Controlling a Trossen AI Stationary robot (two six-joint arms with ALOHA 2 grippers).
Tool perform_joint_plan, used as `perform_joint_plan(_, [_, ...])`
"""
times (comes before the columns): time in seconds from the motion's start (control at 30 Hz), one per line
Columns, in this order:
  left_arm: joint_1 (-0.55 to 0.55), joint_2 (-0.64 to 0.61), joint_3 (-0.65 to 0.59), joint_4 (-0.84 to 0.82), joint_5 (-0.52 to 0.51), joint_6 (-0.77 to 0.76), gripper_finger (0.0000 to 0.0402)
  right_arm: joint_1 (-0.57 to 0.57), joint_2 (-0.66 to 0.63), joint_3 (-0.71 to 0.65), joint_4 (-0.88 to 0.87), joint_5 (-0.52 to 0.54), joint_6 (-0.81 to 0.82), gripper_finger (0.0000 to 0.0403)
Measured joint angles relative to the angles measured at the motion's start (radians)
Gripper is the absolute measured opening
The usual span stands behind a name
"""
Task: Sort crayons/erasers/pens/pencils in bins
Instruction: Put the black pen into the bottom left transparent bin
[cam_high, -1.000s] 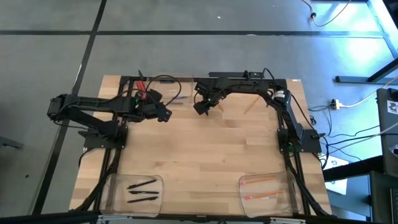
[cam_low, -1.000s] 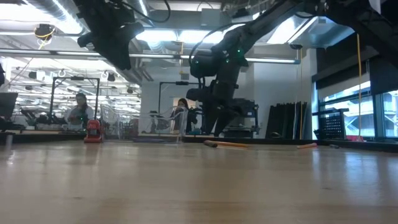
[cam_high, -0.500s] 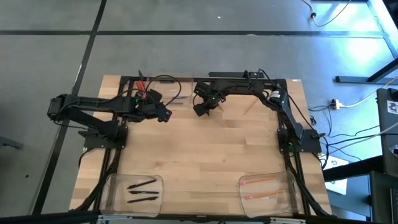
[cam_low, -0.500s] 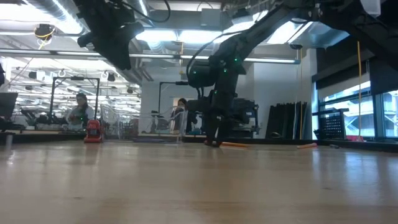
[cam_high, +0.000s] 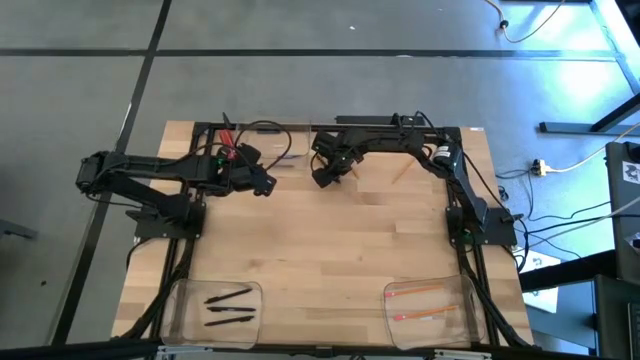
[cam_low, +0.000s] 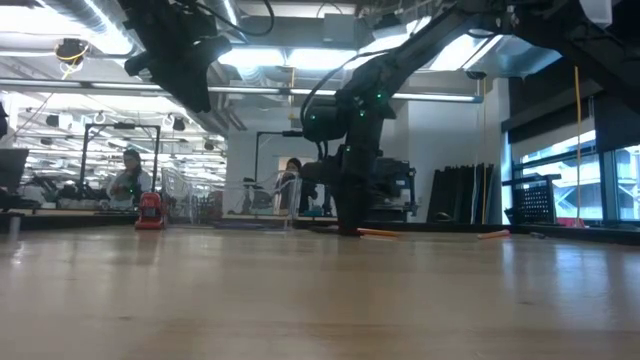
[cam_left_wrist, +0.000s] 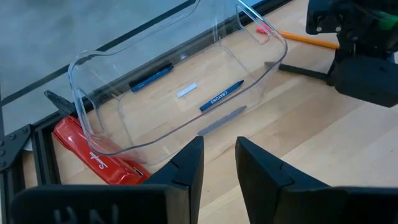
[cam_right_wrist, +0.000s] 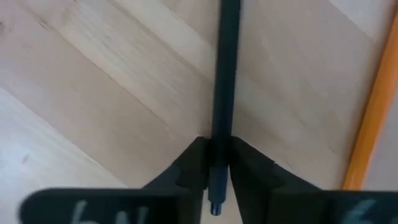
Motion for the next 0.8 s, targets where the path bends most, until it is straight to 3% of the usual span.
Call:
perform_joint_plan(0.17, [0.000, 0.000, 0.000, 0.000, 0.000, 0.000, 0.0085, 0.000, 0.000, 0.000, 0.000, -0.003, -0.046, 0.0024])
perform_joint_plan(0.43, [0.000, 0.000, 0.000, -0.001, 0.000, 0.001, 0.0085, 0.006, -0.001, 0.000, -0.035, -0.054, -0.052, 0.0034])
perform_joint_plan(0.8, [0.000, -0.007, 0.000, -0.008, 0.023, 0.081, 0.0085, 0.100, -0.062, 0.034, -0.108, -0.072, -0.062, 0.0034])
